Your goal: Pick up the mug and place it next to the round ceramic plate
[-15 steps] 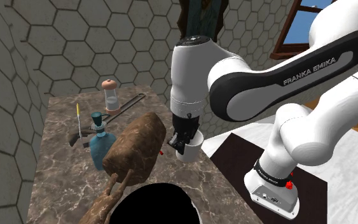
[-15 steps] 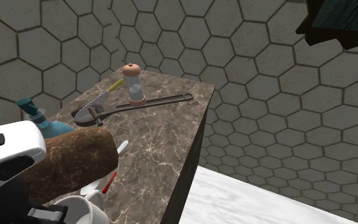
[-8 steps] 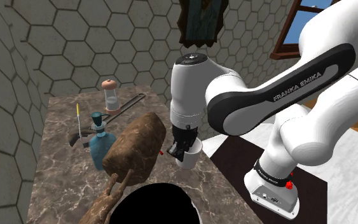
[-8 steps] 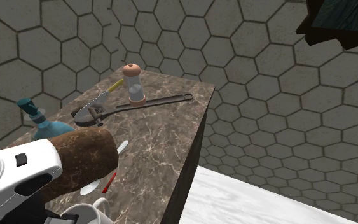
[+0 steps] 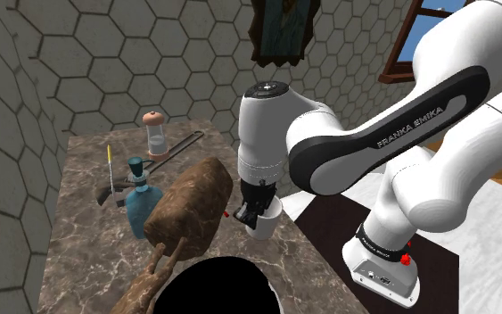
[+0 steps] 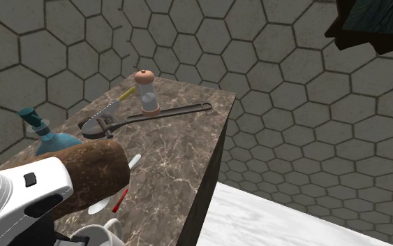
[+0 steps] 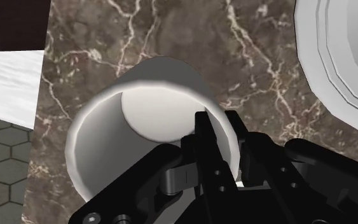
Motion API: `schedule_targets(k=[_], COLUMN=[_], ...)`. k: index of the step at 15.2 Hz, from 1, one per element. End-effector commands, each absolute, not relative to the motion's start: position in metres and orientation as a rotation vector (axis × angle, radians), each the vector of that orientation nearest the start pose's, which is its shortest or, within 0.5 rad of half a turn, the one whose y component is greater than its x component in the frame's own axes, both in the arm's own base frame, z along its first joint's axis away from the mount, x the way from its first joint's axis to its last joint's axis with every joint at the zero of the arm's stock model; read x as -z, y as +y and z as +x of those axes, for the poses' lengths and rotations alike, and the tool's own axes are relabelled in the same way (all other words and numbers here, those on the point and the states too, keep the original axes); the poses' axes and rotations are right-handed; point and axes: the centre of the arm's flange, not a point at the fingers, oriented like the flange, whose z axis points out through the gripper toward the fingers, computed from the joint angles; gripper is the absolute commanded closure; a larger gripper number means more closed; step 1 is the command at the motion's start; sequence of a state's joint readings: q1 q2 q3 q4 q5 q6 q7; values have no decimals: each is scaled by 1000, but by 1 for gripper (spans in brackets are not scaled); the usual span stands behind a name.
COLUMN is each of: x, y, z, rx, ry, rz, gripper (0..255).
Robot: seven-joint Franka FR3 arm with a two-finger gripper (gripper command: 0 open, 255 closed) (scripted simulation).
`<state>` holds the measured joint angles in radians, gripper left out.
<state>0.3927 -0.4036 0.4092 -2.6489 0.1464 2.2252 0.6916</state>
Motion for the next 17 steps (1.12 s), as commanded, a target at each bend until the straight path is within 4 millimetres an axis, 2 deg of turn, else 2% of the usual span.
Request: schedule_targets(k=[1,6,10,17], x=[-359,-359,-409,-409], y=[279,279,282,282], z=[273,273,274,274], rx=[-5,-5,-5,-5], ry=[24,24,24,24], rz=[-3202,-3202,-3202,-3202], gripper=[0,0,0,0])
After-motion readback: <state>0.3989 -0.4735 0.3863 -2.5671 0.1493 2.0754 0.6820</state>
